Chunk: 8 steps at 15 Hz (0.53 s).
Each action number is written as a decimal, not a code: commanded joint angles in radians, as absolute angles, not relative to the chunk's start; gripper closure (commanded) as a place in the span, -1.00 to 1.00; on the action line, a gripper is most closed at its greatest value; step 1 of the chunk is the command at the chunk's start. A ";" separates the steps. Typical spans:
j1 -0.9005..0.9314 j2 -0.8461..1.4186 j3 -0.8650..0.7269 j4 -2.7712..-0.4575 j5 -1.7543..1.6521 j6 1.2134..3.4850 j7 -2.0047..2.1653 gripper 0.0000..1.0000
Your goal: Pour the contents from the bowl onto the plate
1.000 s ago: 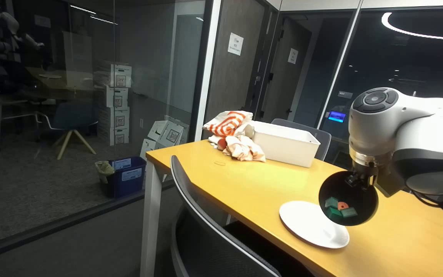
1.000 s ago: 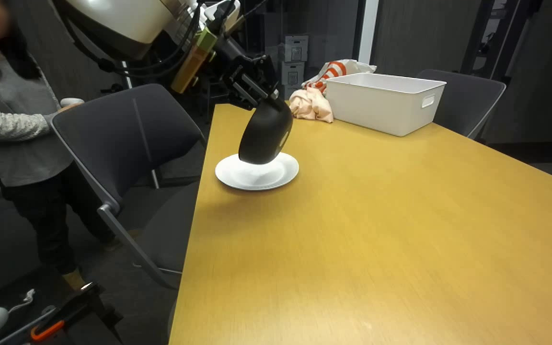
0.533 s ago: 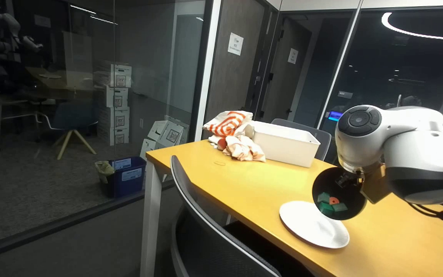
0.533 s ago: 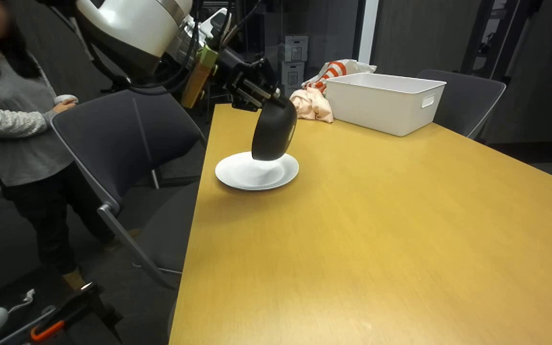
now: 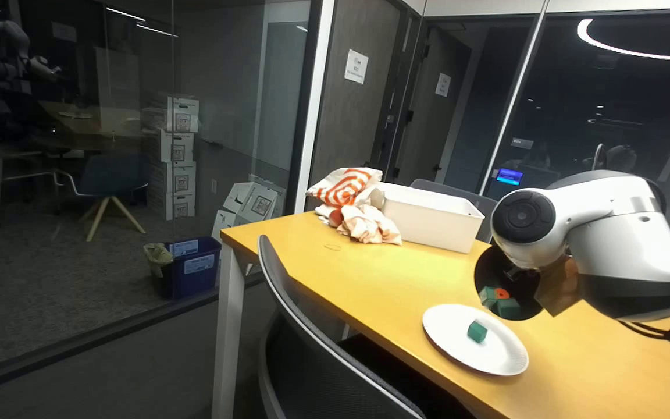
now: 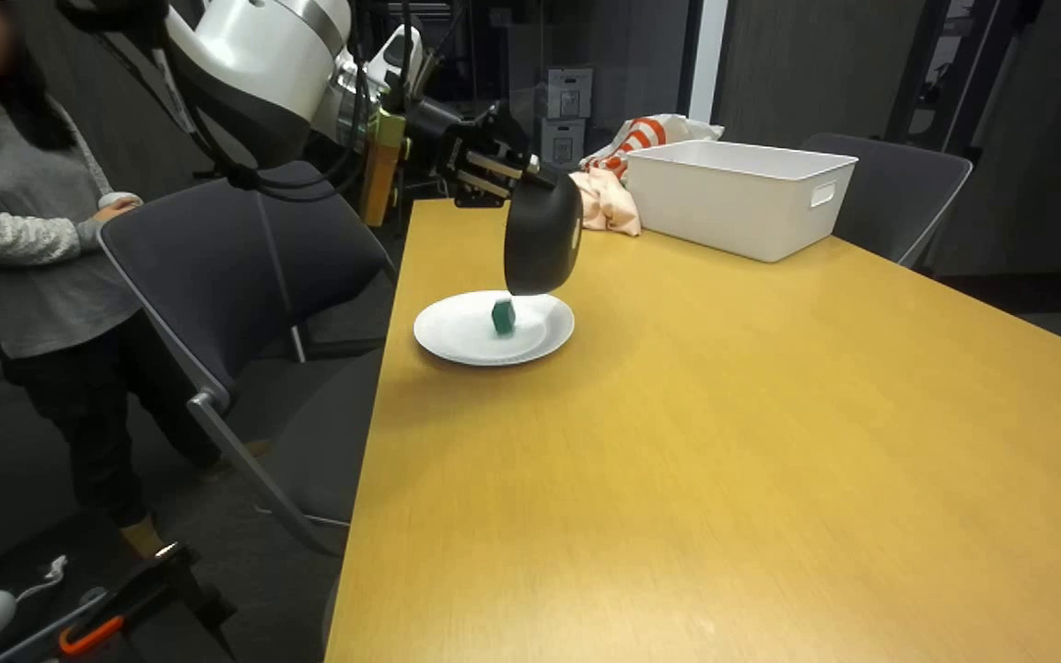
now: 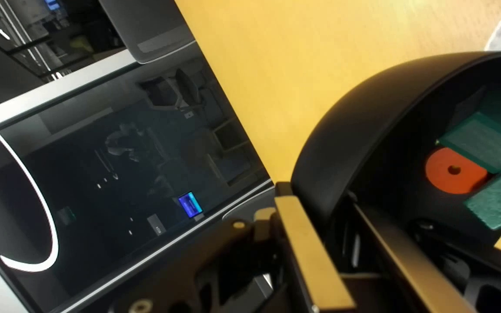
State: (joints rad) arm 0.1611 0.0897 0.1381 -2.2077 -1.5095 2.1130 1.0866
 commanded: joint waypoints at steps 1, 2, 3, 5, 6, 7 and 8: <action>0.168 0.099 0.145 -2.215 -1.594 2.021 1.175 0.79; 0.170 0.104 0.147 -2.217 -1.603 2.002 1.181 0.79; 0.170 0.108 0.148 -2.219 -1.606 1.987 1.190 0.79; 0.171 0.115 0.149 -2.222 -1.606 1.963 1.201 0.80; 0.173 0.116 0.150 -2.224 -1.608 1.953 1.203 0.80; 0.178 0.113 0.152 -2.233 -1.641 1.933 1.216 0.79; 0.182 0.113 0.155 -2.238 -1.668 1.919 1.223 0.79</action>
State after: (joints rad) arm 0.1719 0.1213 0.1402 -2.2244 -1.5865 1.9804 1.1758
